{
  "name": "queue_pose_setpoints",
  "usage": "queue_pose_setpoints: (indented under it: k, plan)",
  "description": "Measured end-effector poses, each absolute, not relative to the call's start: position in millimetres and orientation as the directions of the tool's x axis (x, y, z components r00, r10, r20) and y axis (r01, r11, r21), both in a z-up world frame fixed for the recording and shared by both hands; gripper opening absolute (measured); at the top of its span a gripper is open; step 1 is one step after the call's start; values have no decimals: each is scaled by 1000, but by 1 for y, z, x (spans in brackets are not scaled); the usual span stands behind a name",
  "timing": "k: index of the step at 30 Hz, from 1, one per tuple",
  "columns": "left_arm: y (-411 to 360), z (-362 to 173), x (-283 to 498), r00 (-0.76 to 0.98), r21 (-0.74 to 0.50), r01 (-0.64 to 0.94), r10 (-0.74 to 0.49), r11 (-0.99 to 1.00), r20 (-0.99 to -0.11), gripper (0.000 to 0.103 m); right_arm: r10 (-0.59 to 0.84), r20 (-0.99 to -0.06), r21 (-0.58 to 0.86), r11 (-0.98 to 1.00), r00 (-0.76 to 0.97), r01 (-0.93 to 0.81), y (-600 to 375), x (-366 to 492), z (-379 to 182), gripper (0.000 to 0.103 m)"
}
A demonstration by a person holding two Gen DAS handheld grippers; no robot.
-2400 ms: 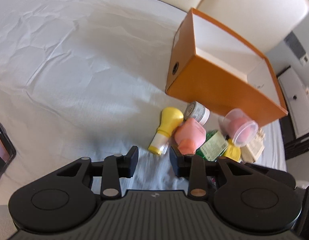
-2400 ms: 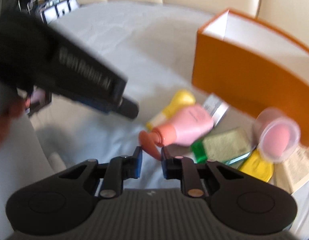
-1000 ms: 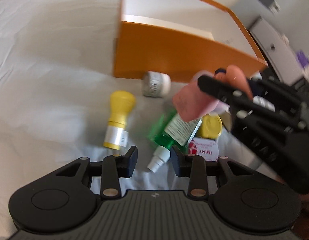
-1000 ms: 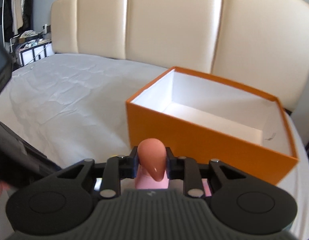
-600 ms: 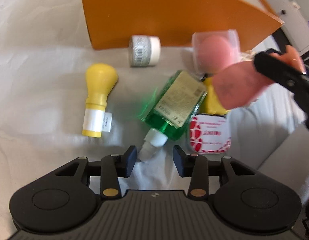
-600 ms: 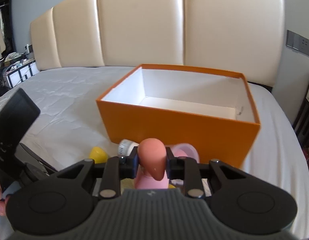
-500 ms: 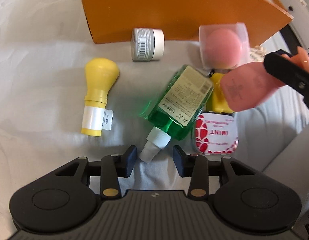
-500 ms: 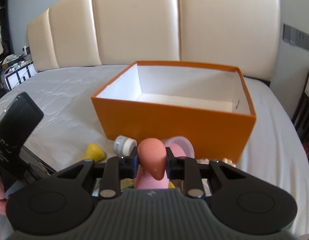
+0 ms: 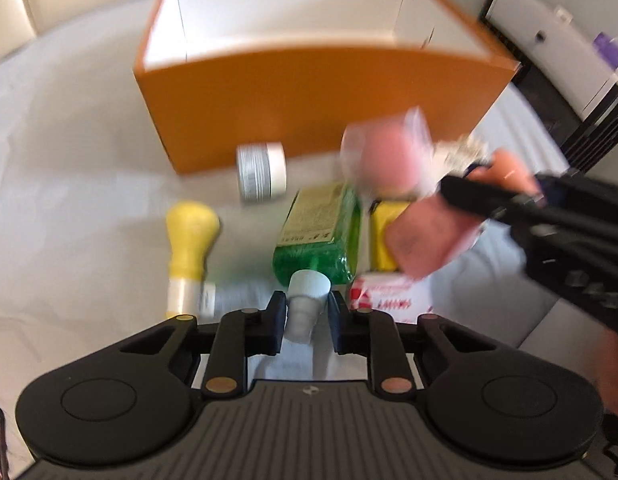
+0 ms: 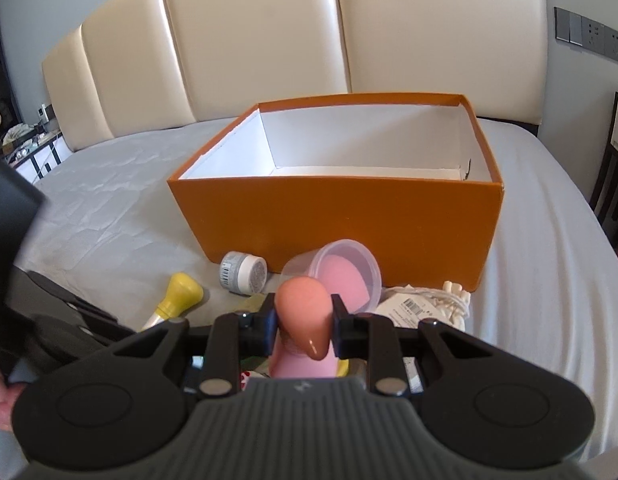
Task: Organize rigid objects
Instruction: 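Grasp the green spray bottle with the left tool while the right tool holds the pink bottle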
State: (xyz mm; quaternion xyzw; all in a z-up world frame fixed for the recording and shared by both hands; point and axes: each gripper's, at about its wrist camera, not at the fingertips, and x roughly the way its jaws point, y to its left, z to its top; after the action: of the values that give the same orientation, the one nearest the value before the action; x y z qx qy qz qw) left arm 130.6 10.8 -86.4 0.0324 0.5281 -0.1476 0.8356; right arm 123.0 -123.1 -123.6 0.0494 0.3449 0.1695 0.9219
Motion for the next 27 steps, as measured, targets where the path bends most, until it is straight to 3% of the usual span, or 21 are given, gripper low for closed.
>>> queue_pose_setpoints:
  k: [6,21,27]
  plan:
    - [6,-56,144,512,-101,275,-235,956,-826,23,387,-588,270,922,710,-279,-123,129,-115,25]
    - [5,-68,156,573,-39,282,-200,959,-795,24,368,-616,268,929,696,-254,-120,144,-124,25]
    - [7,-72,156,608,-67,250,-210,966,-766,49,362,-618,247,932,698,-265,-116,143,-124,25]
